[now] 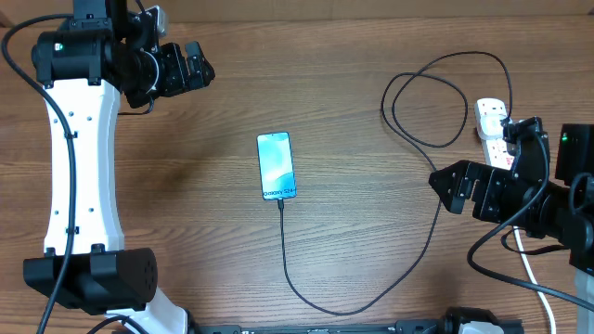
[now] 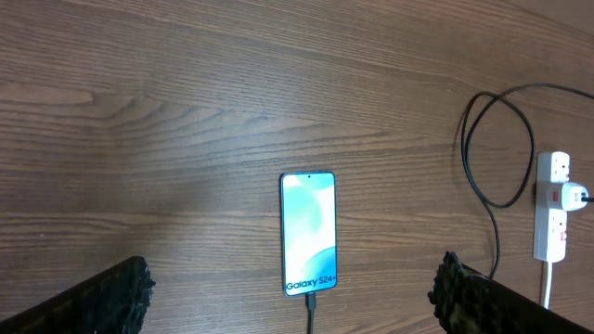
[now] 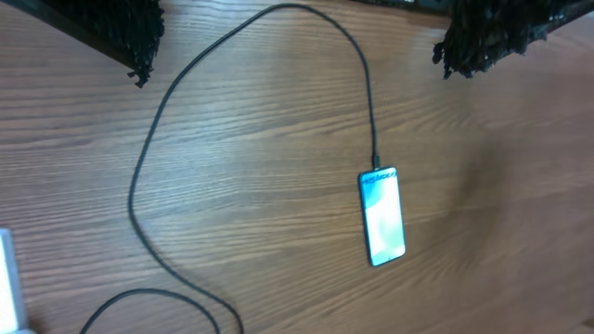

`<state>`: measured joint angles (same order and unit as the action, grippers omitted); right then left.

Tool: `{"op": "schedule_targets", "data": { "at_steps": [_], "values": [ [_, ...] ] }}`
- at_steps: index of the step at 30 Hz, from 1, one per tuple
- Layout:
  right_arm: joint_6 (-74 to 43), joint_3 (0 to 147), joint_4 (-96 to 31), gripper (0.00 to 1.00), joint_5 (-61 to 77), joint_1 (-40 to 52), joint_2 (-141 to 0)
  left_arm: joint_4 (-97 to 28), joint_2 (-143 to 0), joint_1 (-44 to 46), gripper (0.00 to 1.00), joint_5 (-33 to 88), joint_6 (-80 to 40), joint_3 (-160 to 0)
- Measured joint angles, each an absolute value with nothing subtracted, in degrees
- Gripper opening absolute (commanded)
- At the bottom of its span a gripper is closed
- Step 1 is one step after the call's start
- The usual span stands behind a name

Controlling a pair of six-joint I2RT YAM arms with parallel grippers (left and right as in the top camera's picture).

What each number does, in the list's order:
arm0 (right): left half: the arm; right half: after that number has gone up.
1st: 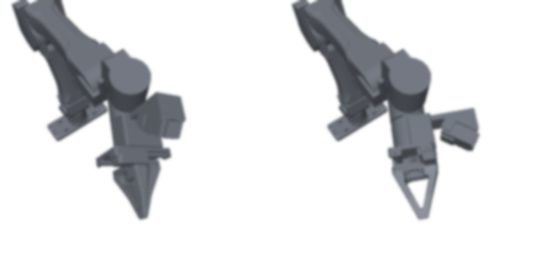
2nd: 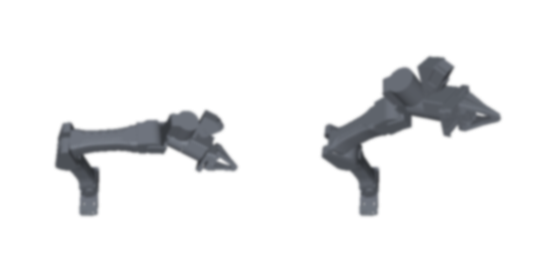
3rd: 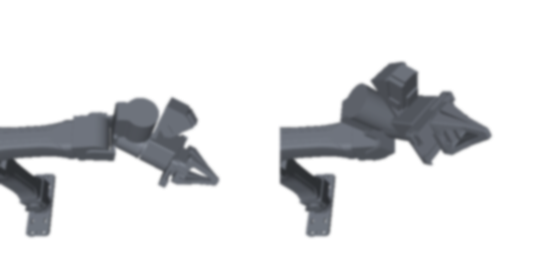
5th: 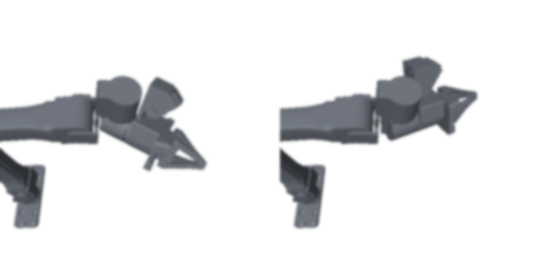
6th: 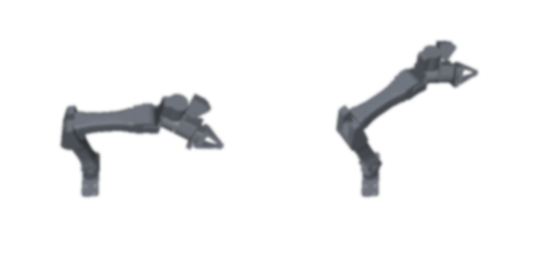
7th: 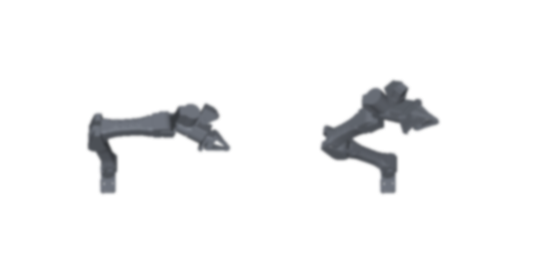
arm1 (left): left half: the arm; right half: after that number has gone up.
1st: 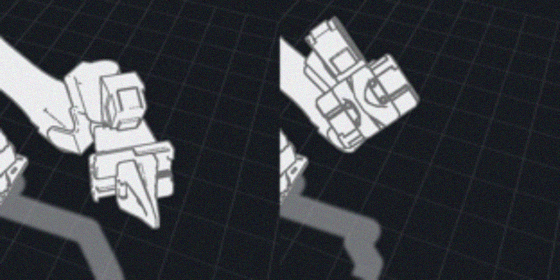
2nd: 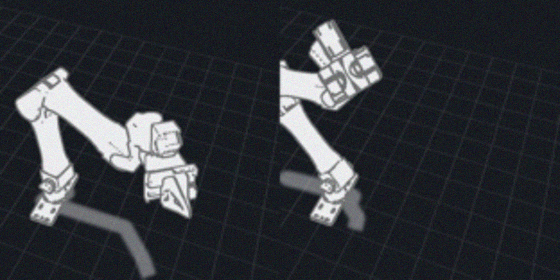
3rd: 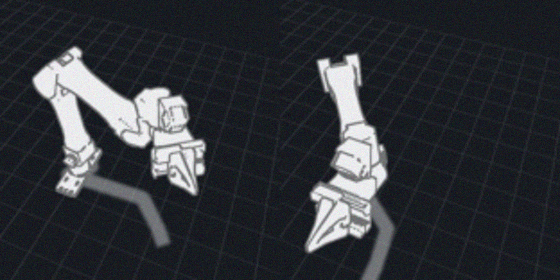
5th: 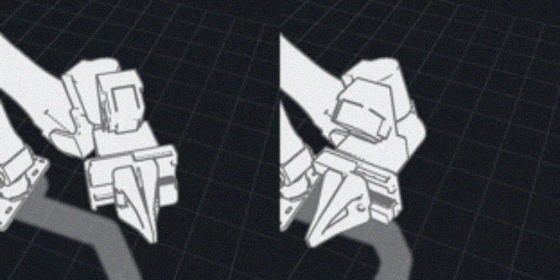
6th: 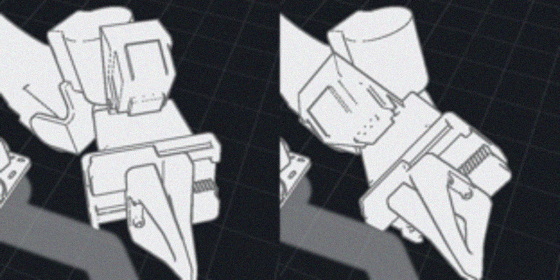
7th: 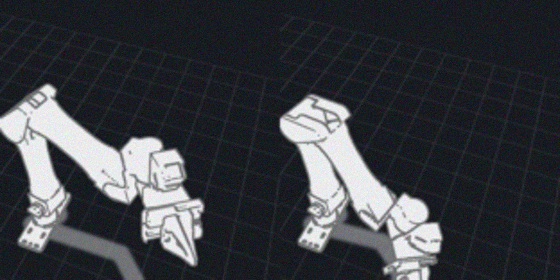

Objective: Plug charger to phone and switch on socket

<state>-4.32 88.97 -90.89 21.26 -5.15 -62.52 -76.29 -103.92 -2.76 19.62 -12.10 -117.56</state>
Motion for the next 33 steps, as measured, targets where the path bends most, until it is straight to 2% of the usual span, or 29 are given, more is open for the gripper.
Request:
{"op": "schedule_targets", "data": {
  "at_steps": [7,15,25,33],
  "values": [
    [-2.46,88.97,-85.10,1.00,18.06,-5.15,-62.52,-76.29,-103.92,-2.76,1.00,19.62,-12.10,-117.56],
    [4.43,83.46,-67.79,1.00,15.35,-5.15,-55.72,-76.29,-103.92,-2.76,1.00,19.49,-12.12,-117.56],
    [6.37,59.72,-39.51,1.00,10.04,-0.08,-37.91,-76.29,-103.92,-2.76,1.00,19.46,-12.10,-117.56],
    [6.66,40.51,-22.37,1.00,8.64,2.11,-27.79,-76.29,-103.92,-2.76,1.00,19.42,-12.10,-117.56]
  ]
}}
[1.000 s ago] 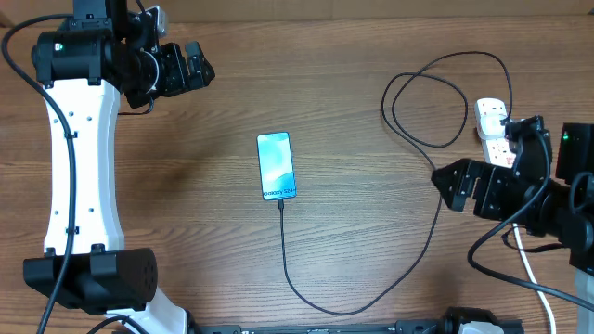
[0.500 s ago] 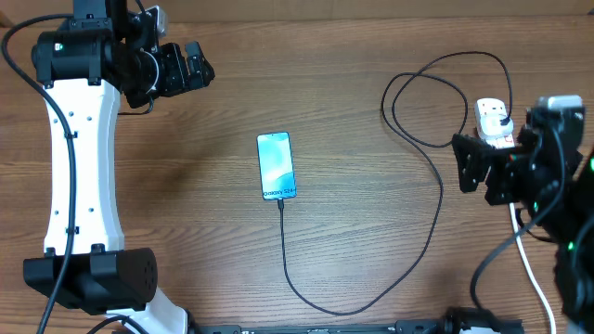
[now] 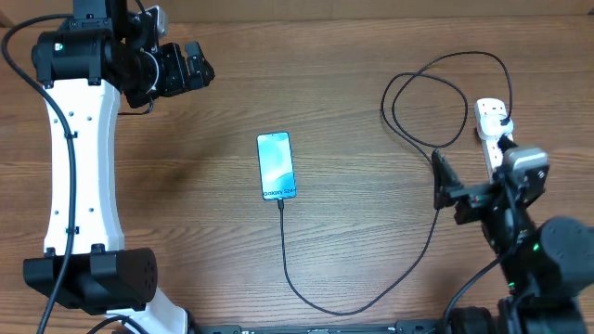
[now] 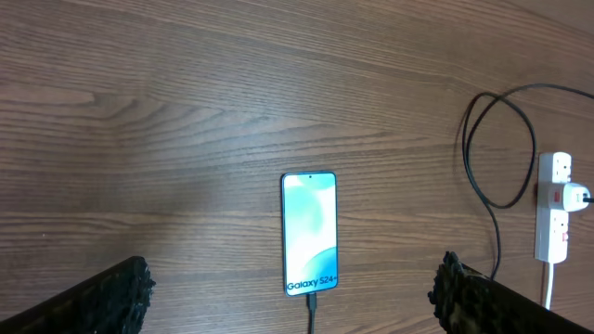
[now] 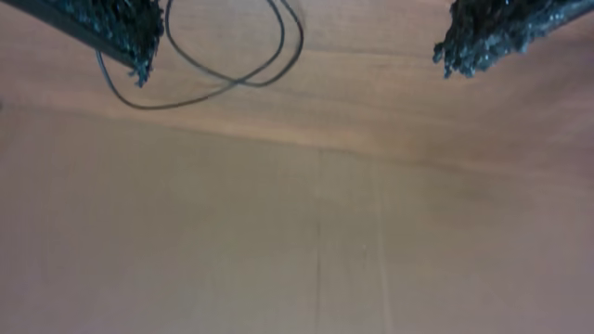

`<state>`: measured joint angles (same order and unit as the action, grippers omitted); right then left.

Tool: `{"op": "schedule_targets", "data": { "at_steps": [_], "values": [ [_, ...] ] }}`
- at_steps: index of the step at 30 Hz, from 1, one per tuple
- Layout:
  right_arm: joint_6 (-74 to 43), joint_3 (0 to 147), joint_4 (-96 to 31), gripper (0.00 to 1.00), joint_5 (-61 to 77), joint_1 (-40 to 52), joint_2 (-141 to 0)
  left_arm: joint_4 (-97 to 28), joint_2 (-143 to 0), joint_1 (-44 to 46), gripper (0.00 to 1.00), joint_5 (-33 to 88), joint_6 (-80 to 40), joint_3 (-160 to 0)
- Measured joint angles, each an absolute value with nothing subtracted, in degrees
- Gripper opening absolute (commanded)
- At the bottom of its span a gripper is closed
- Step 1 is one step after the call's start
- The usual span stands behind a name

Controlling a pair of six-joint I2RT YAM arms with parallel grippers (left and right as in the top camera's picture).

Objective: Plug charger to phone and switch on socket

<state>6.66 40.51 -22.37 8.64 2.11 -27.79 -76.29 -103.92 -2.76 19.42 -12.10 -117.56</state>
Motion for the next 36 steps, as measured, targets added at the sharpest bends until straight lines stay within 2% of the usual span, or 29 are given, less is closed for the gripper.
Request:
{"op": "schedule_targets", "data": {
  "at_steps": [16,24,36],
  "values": [
    [7.29,10.61,-4.32,1.00,8.27,2.31,-5.82,-76.29,-103.92,-2.76,1.00,19.44,-12.10,-117.56],
    [7.31,3.33,-0.64,1.00,8.32,2.31,-2.00,-76.29,-103.92,-2.76,1.00,19.44,-12.10,-117.56],
    [7.29,1.06,-3.25,1.00,12.97,2.31,-0.84,-76.31,-103.92,-2.76,1.00,19.44,-12.10,-117.56]
  ]
}}
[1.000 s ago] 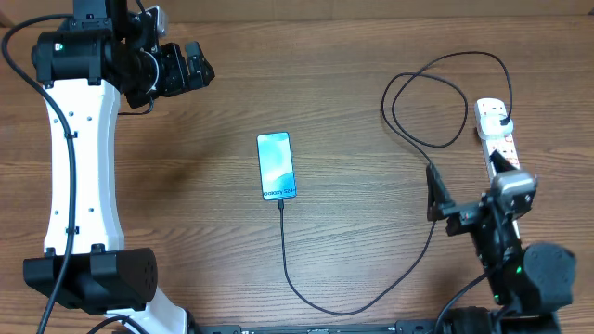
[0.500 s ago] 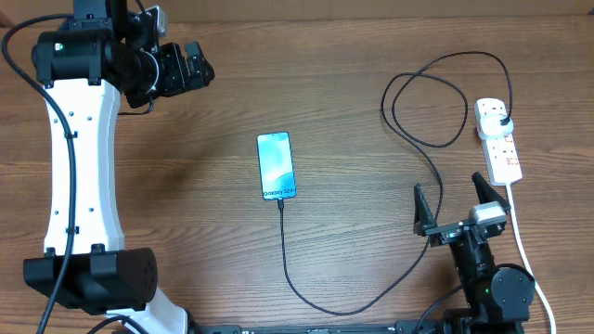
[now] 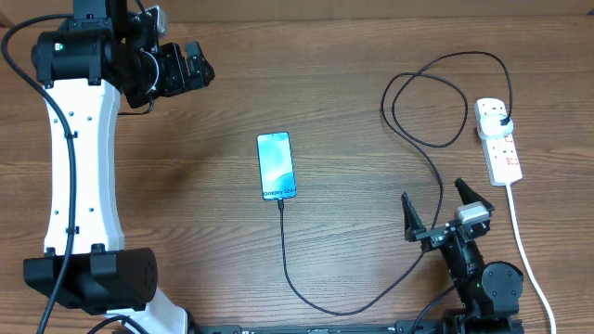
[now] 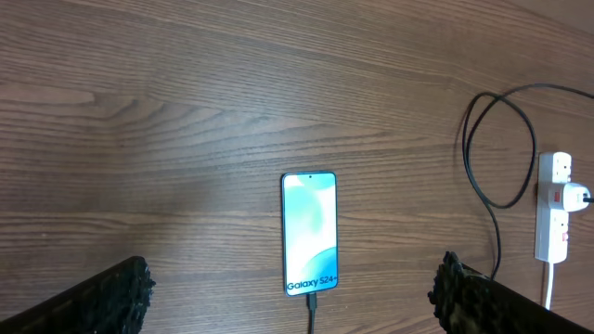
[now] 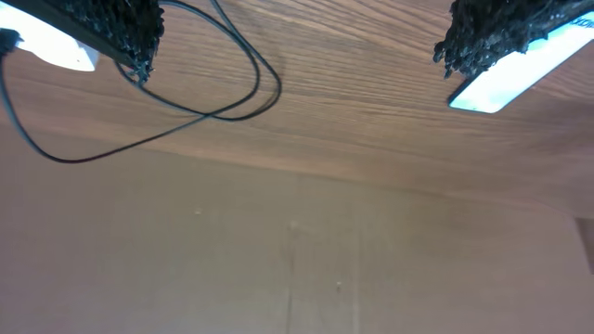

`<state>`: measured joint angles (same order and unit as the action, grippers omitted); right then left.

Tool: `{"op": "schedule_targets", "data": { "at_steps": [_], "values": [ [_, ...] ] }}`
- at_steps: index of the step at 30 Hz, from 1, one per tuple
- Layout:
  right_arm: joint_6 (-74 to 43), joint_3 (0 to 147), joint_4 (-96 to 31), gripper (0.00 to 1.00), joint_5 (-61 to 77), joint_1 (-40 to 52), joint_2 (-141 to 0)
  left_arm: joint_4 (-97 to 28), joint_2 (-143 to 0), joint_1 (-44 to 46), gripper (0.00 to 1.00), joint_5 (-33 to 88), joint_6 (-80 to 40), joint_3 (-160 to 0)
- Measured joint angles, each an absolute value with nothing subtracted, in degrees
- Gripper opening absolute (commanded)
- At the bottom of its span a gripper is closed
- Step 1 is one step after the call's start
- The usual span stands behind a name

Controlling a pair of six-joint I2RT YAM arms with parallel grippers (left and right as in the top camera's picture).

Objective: Plug charger to phone and switch on socket

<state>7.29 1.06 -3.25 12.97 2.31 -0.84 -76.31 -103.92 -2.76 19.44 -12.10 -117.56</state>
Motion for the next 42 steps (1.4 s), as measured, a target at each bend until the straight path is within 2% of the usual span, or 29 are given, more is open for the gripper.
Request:
{"op": "schedule_targets", "data": {
  "at_steps": [27,34,38,42],
  "values": [
    [7.31,1.06,-3.20,1.00,14.20,2.31,-0.84,-76.31,-103.92,-2.76,1.00,19.31,-12.10,-117.56],
    [7.31,1.06,-3.22,1.00,14.22,2.31,-0.84,-75.96,-103.55,-2.76,1.00,14.87,-11.86,-117.45],
    [7.31,1.06,-3.25,1.00,14.20,2.31,-0.84,-73.71,-98.63,-2.76,1.00,13.76,-8.73,-113.67],
    [7.29,1.06,-3.31,1.00,14.20,2.31,-0.84,-66.43,-89.06,-2.76,1.00,13.23,-6.17,-105.06]
  ]
}}
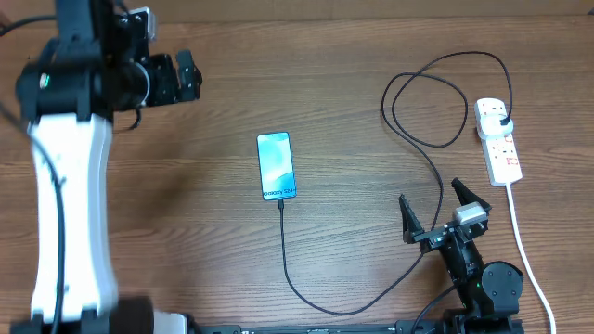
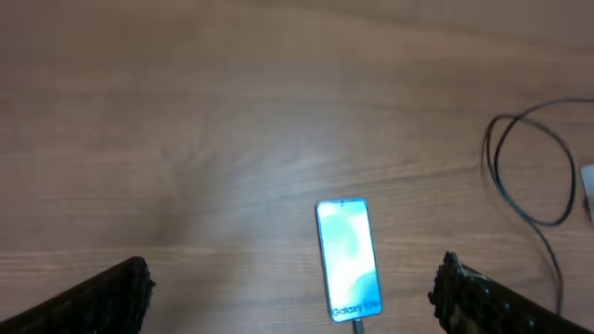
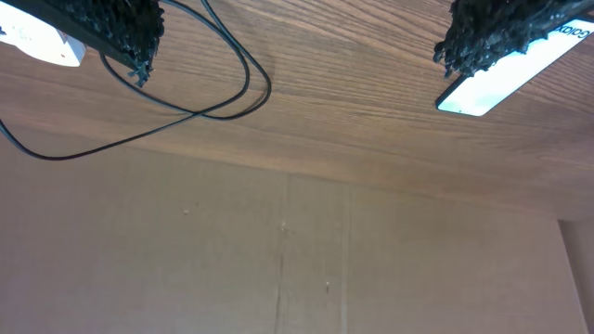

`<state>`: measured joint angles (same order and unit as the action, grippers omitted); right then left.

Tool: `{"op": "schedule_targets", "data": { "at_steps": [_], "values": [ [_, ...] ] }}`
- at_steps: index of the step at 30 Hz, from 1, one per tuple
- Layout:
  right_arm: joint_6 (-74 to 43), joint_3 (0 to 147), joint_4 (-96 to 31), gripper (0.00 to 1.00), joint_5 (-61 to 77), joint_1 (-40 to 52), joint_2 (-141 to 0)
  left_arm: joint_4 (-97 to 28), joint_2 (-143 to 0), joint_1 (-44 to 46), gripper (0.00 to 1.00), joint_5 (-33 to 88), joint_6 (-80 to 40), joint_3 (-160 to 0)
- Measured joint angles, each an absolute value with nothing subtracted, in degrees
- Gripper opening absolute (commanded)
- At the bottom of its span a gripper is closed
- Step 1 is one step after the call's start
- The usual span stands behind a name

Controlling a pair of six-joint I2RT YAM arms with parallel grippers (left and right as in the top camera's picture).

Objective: Plug charger to phone and switch on socket

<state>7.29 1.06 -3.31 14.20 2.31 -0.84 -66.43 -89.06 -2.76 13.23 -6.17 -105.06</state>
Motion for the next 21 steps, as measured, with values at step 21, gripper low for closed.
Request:
{"op": "schedule_targets", "data": {
  "at_steps": [21],
  "values": [
    [7.31,1.06,-3.62,1.00,14.26,2.31,-0.84,-11.86,-38.44,-2.24,1.00,13.45,-3.84,-33.04]
  ]
}}
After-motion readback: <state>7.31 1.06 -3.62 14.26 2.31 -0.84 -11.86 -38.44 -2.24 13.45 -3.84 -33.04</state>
